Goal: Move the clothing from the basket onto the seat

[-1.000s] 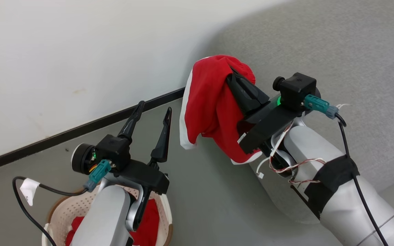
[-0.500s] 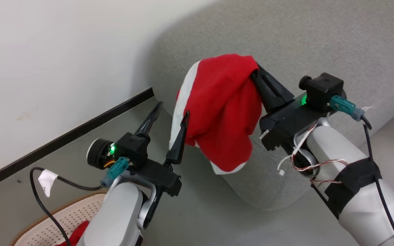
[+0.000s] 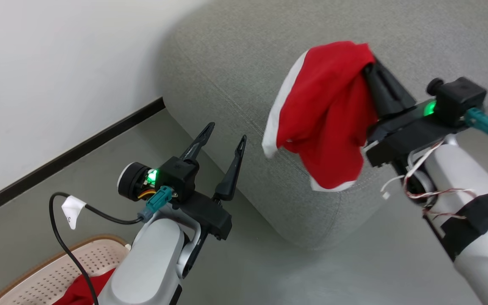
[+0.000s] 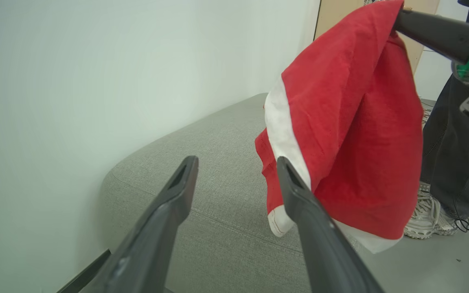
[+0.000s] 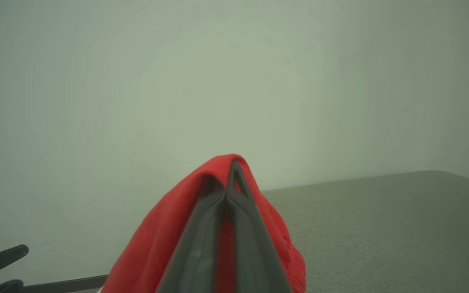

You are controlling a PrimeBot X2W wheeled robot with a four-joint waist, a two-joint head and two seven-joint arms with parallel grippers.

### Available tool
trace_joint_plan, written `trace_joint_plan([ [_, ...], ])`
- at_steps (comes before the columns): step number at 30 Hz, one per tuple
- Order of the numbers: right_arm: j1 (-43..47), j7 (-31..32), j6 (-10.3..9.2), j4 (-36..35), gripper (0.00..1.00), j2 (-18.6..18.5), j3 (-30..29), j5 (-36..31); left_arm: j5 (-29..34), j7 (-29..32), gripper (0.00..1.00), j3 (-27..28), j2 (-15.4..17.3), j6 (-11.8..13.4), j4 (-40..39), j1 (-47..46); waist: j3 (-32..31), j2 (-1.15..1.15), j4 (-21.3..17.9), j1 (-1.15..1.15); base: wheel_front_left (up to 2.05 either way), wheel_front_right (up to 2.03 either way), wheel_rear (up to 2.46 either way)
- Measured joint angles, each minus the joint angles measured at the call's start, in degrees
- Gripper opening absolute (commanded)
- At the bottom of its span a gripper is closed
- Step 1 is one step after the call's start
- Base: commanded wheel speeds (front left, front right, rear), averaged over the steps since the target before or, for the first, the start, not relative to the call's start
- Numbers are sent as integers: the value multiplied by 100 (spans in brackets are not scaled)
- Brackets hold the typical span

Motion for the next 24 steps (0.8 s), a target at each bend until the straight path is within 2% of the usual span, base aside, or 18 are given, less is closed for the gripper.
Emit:
trace_joint_plan([
  [9,-414,0,-40,185,0,-514,-681,-34,-103,0,100,-35,-2,-45,100,1,201,0,10,0,52,52,52],
  [16,-920,0,-31,503,0,-683,-1016,-22,-112,0,100,-32,3,-45,100,4,422,0,39,0,0,0,0],
  [19,-1212,-1,-5,848,0,-759,-1161,-8,-112,0,100,-9,19,-41,74,10,586,0,61,0,0,0,0],
  [24,-1560,0,15,1277,0,-758,-1312,42,-109,0,100,83,202,15,20,23,811,0,96,1,0,0,0],
])
